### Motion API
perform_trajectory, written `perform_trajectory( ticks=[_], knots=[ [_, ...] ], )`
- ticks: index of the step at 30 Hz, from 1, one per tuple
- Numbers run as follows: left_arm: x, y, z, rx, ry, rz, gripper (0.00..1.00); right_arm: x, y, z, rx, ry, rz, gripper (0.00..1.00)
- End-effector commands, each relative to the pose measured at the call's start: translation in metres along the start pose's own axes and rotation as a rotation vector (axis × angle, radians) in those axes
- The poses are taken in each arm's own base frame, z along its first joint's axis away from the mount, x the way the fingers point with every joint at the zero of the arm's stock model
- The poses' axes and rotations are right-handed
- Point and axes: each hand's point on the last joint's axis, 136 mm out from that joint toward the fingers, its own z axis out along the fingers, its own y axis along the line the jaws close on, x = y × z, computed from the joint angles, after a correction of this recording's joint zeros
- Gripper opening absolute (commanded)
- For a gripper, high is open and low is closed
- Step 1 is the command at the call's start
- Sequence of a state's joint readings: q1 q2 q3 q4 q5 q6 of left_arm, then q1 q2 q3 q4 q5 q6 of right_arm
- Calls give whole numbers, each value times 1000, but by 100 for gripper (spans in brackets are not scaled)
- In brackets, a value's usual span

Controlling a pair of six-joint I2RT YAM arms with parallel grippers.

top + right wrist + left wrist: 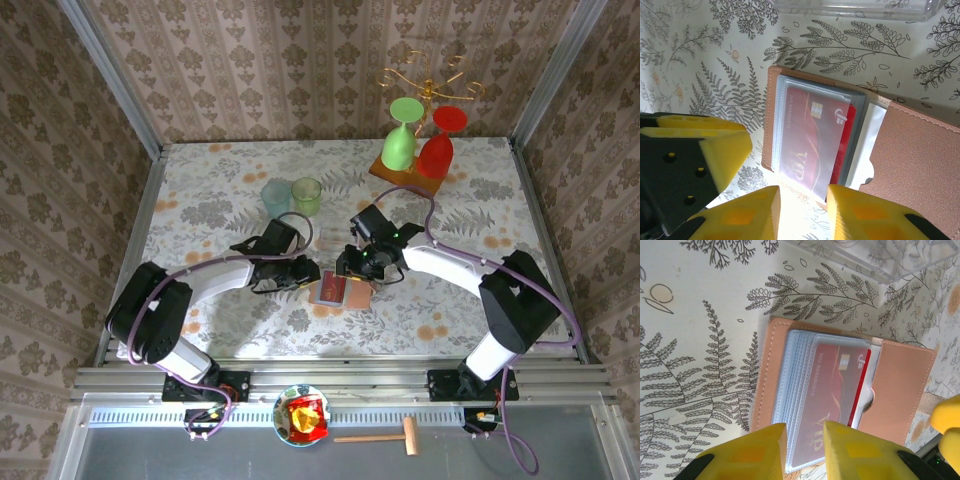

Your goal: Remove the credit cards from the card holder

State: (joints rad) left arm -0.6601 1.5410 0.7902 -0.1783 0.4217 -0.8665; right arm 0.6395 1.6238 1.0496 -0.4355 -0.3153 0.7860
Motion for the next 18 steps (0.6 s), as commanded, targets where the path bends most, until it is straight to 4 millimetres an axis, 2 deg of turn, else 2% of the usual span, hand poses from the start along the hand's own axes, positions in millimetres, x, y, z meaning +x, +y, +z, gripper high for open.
perform_trajectory(
  ticks=[1,6,12,18],
  knots=[
    [8,1,2,14,37,18,26,13,-10,11,16,50,2,31],
    [10,7,9,10,48,-6,29,20,-20,19,43,75,29,33],
    [13,10,15,7,50,-24,29,25,-43,32,114,90,47,35],
    [21,12,16,29,45,-52,30,15,-41,38,102,65,2,35]
  ],
)
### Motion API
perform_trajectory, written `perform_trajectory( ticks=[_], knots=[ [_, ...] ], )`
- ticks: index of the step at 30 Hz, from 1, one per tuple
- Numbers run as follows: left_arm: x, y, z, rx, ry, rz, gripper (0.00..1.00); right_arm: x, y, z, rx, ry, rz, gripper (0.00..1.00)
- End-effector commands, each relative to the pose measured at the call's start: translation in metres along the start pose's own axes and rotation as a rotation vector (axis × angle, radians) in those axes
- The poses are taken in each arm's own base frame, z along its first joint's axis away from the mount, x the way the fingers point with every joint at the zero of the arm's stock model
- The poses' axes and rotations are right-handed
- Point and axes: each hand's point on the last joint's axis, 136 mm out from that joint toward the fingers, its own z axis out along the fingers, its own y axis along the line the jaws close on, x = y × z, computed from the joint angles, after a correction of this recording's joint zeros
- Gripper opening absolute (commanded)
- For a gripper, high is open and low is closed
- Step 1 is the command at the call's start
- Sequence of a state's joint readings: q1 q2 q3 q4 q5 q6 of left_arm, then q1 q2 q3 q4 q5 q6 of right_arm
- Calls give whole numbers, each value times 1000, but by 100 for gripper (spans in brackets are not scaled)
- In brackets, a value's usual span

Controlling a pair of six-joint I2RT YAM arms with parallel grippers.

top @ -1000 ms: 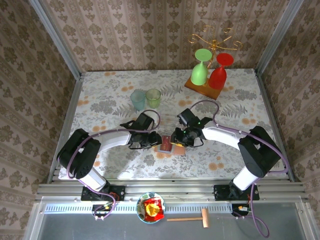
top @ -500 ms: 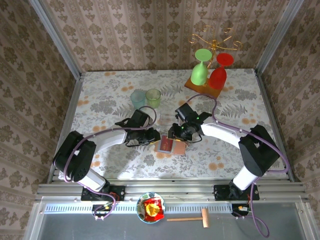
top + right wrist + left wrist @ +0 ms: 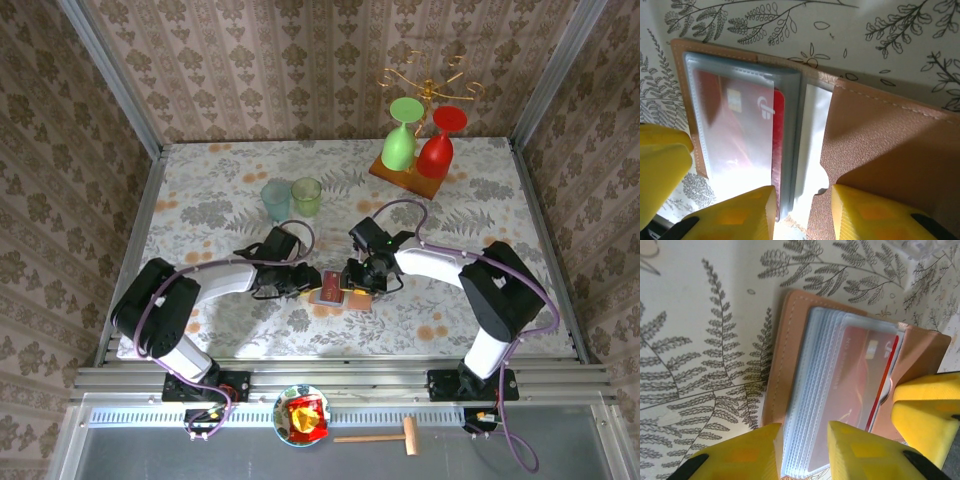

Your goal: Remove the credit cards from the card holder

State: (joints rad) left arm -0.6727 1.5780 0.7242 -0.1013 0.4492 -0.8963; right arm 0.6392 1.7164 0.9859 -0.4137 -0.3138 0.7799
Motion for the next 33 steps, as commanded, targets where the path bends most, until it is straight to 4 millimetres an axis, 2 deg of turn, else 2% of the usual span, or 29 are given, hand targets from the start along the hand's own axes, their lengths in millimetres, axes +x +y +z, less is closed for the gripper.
perform_trajectory(
  ticks=[1,11,18,26,33],
  knots=[
    [5,-3,1,36,0,-27,30,-9,-2,4,14,-25,-38,35],
    [10,-4,-4,49,-30,-40,30,-17,4,-1,2,-40,-82,34],
    [-1,-23,-14,71,-53,-6,29,-13,16,-15,-54,-48,-66,34],
    [-8,-36,-11,82,-34,19,20,-7,37,-16,-198,-21,15,34],
    [-5,-30,1,76,1,7,14,-6,34,-5,-202,-4,36,34]
  ],
)
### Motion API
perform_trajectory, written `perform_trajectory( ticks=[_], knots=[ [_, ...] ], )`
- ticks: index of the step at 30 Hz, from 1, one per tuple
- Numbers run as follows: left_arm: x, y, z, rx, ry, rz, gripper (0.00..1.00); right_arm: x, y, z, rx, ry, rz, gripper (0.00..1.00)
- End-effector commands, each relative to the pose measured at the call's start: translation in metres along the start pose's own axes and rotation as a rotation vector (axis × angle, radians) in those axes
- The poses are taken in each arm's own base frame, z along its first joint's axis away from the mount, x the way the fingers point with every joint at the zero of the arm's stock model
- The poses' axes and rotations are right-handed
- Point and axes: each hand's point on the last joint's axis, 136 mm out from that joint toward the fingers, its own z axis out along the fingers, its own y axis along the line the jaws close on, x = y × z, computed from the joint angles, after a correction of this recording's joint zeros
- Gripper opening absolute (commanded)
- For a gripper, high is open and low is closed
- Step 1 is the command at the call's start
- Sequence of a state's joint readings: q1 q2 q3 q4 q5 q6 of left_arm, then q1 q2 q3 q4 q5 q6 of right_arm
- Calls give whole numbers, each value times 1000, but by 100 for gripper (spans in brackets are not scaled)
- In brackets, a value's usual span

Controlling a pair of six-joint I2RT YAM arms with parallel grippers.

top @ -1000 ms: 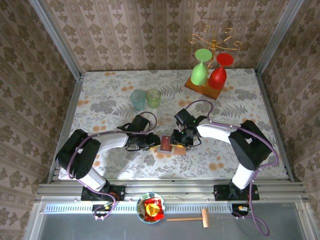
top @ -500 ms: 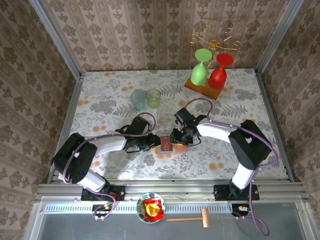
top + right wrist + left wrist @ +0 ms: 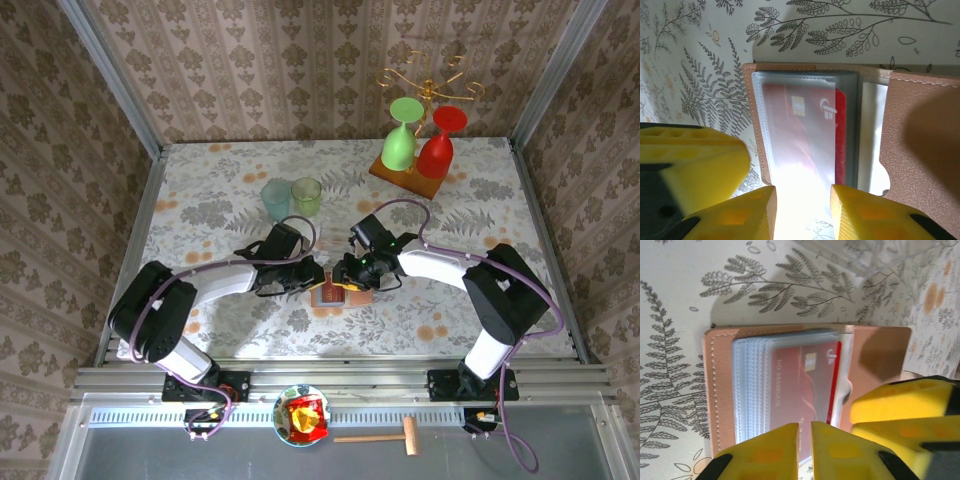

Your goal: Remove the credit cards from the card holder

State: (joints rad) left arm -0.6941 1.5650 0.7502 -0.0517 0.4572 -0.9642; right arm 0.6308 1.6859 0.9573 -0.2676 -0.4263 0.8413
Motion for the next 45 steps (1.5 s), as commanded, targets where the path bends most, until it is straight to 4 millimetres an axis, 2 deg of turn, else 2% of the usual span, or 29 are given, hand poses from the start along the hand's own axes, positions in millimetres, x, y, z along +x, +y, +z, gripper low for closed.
perform_trajectory(
  ticks=[1,23,31,45],
  knots=[
    [4,-2,6,8,37,16,14,1,1,3,-23,13,25,34],
    [9,15,10,-54,61,-3,13,5,-18,19,22,36,36,33],
    [11,18,11,-63,65,-11,13,5,-29,15,97,30,14,32],
    [10,19,9,-66,62,-11,13,-1,-27,1,125,-9,-11,32]
  ],
)
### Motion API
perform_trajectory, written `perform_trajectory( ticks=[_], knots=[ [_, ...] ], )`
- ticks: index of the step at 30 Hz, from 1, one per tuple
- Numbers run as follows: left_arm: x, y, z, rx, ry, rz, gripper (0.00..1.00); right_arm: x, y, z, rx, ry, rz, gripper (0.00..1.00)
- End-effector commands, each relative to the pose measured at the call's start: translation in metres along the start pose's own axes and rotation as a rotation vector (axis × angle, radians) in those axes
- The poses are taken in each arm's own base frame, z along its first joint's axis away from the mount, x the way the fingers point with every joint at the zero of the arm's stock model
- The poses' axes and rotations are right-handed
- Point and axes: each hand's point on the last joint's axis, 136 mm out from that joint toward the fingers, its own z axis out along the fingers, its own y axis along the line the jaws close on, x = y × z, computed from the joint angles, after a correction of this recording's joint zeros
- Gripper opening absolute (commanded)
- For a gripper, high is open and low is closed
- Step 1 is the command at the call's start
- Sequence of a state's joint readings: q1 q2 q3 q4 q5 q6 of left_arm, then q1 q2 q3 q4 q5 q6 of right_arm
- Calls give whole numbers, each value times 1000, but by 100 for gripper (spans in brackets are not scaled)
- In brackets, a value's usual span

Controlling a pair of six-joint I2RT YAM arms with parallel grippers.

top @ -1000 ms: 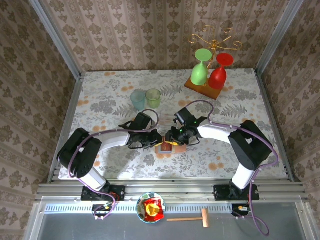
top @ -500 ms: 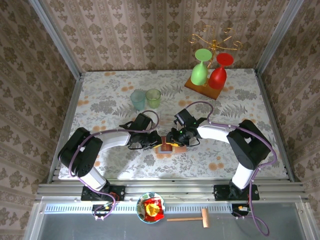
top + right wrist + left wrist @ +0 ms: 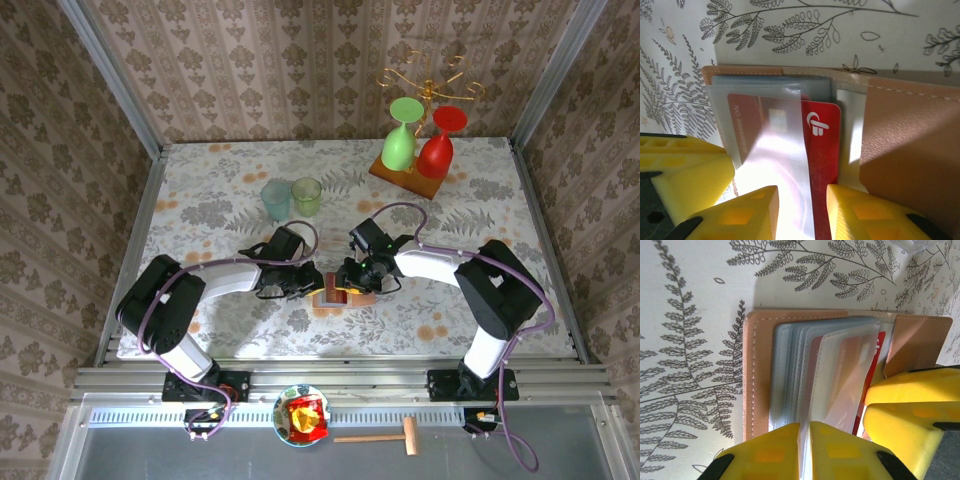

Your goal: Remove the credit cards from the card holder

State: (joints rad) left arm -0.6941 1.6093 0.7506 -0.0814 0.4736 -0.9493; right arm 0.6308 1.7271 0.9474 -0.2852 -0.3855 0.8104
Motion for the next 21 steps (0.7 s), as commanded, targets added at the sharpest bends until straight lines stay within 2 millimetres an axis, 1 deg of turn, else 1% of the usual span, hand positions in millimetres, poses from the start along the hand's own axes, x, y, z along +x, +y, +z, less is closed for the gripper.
perform_trajectory(
  ticks=[1,8,14,17,21],
  knots=[
    [1,3,0,-23,8,7,13,-4,-4,-11,47,-25,-8,32],
    [-5,-17,-14,8,-18,42,13,-5,2,-19,27,-43,-17,32],
    [-5,-36,-18,44,-16,73,13,-8,7,-22,7,-56,-17,32],
    [-1,-37,-12,37,4,78,13,-7,11,-22,-12,-53,-15,32],
    [3,-24,-2,8,25,65,12,-5,18,-18,-62,-28,-11,32]
  ],
)
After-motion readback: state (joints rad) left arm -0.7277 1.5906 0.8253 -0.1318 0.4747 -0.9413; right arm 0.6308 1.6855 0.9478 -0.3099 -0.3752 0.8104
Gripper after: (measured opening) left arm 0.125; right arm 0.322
